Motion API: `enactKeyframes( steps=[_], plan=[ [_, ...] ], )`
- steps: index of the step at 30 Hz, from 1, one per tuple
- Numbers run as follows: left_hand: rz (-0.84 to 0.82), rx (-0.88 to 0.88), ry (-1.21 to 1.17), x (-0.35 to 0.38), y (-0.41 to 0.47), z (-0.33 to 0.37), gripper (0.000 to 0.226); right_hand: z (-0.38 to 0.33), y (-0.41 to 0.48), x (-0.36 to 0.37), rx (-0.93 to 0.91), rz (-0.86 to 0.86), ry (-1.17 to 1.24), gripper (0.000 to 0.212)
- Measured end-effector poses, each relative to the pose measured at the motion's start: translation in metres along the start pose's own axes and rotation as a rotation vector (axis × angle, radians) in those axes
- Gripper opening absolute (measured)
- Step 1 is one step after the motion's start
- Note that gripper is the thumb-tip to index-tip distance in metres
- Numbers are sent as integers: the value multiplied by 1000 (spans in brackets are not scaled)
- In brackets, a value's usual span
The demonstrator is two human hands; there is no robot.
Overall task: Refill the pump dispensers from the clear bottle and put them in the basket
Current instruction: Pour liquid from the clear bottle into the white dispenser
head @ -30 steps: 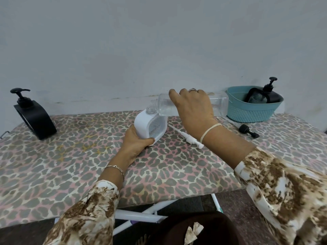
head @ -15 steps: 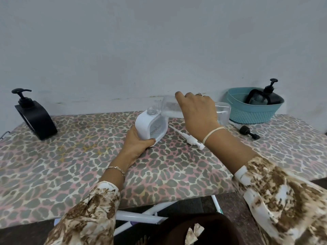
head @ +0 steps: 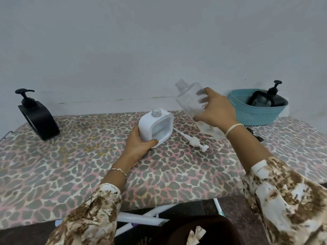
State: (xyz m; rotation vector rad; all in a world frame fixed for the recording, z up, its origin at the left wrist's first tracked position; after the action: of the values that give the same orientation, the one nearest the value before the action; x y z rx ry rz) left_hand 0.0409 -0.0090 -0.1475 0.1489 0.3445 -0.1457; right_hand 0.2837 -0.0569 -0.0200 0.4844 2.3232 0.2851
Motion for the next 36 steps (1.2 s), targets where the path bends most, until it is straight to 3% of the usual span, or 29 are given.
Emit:
enactKeyframes(
  steps=[9, 13, 29, 36],
  plan=[
    [-25, -77, -82, 0, 0, -1, 60, 45, 3, 12, 133, 165, 635, 71],
    [-25, -70, -76, 1, 0, 0, 56, 59, 1, 24, 131, 181, 791, 75],
    [-102, -39, -55, 4, 1, -3, 60, 75, -3, 43, 165, 94, 855, 77],
    [-5, -21, 8, 2, -4, -3, 56, 85, -26, 45, 267, 14, 742, 116]
  ],
)
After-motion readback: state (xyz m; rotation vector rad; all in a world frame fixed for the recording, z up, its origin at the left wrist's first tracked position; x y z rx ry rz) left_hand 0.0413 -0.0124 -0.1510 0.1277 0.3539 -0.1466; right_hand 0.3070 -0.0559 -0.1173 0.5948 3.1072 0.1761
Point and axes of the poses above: each hand's wrist, its own y-axis towards the middle knuckle, its own x-axis out of the palm, z = x × y, the point moved 6 cm from there along y, towards the middle knuckle, and after that the axes turned 14 degrees about y, right-handed, at the moved point
